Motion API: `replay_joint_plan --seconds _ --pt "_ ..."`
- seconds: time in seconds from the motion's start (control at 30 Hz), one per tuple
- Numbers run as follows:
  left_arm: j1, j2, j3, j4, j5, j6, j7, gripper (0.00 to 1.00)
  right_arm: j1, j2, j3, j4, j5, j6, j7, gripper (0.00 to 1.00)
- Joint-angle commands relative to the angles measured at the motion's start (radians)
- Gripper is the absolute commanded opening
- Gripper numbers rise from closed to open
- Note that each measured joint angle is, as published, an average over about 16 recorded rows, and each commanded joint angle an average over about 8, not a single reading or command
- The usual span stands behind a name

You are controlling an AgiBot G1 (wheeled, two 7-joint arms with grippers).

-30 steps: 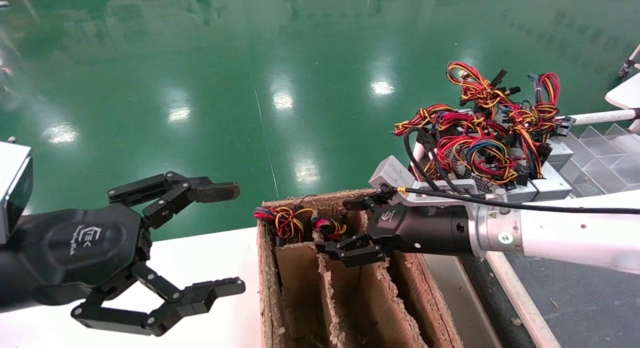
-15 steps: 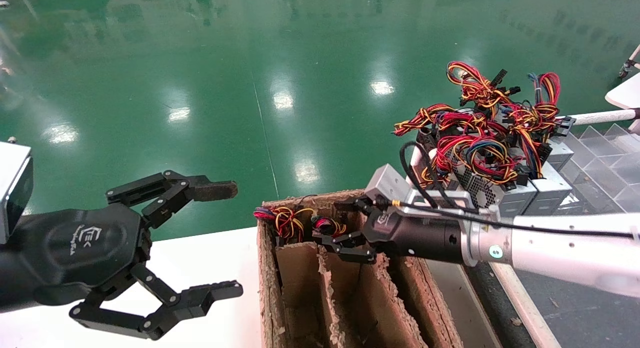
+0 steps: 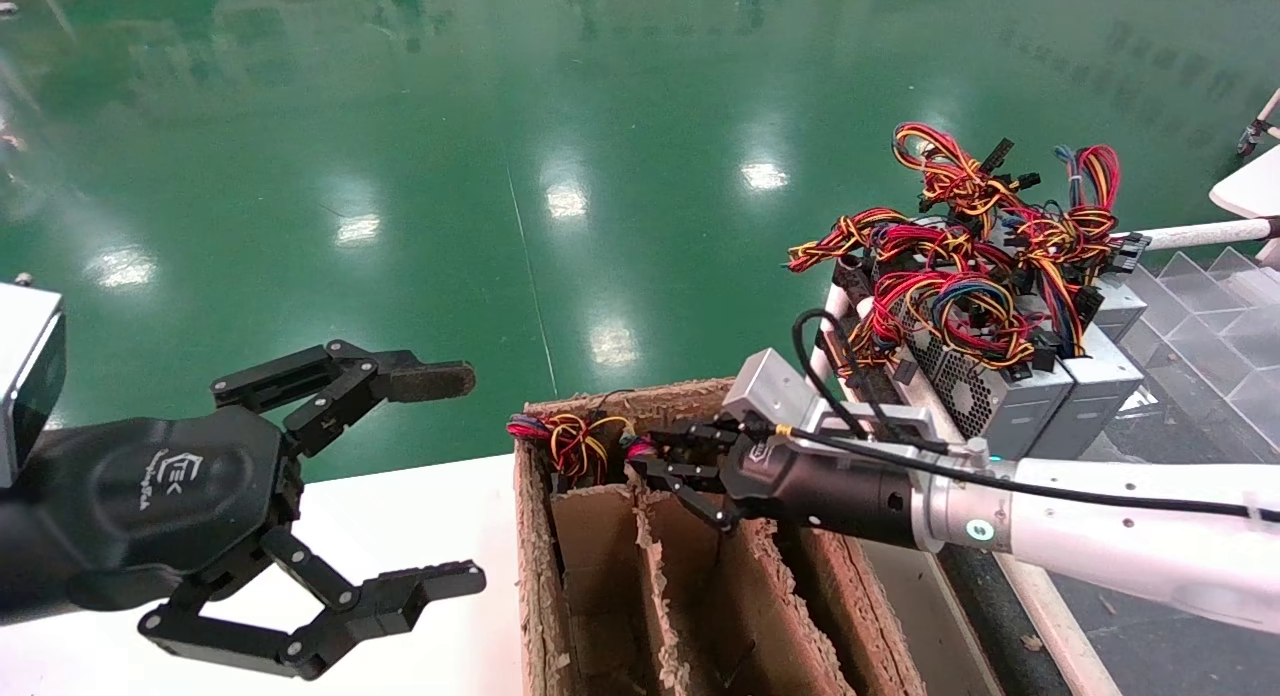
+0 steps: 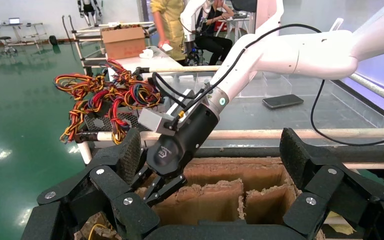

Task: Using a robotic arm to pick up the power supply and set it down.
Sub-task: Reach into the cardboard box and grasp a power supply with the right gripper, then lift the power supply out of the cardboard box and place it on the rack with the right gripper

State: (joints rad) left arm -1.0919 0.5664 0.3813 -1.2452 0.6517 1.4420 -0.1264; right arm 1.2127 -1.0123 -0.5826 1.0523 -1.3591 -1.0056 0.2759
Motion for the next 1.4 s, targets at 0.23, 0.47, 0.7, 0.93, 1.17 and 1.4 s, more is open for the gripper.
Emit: replay_joint_plan --seconds 0.23,0.47,0.7,0.93,1.17,1.4 --pt "0.000 0.000 0.000 0.000 0.000 0.000 0.000 1.00 0.009 -0.023 -0.006 -0.032 -0.010 0.007 -0.012 0.00" --pt "0.000 0.000 0.000 0.000 0.000 0.000 0.000 1.00 0.009 -0.033 -0.004 -0.050 -0.004 0.009 -0.025 0.00" --pt "0.000 0.000 0.000 0.000 0.000 0.000 0.000 1.00 0.004 -0.026 0.014 -0.052 0.024 0.007 -0.040 0.00" --pt "0.000 0.000 0.000 0.000 0.000 0.000 0.000 1.00 -0.013 0.009 0.059 -0.015 0.085 0.004 -0.056 0.00" --pt "0.000 0.000 0.000 0.000 0.000 0.000 0.000 1.00 -0.007 0.058 0.109 0.025 0.163 -0.026 -0.035 0.00" --pt "0.000 0.000 0.000 0.000 0.000 0.000 0.000 1.00 0.010 0.110 0.167 0.056 0.237 -0.042 -0.014 0.00"
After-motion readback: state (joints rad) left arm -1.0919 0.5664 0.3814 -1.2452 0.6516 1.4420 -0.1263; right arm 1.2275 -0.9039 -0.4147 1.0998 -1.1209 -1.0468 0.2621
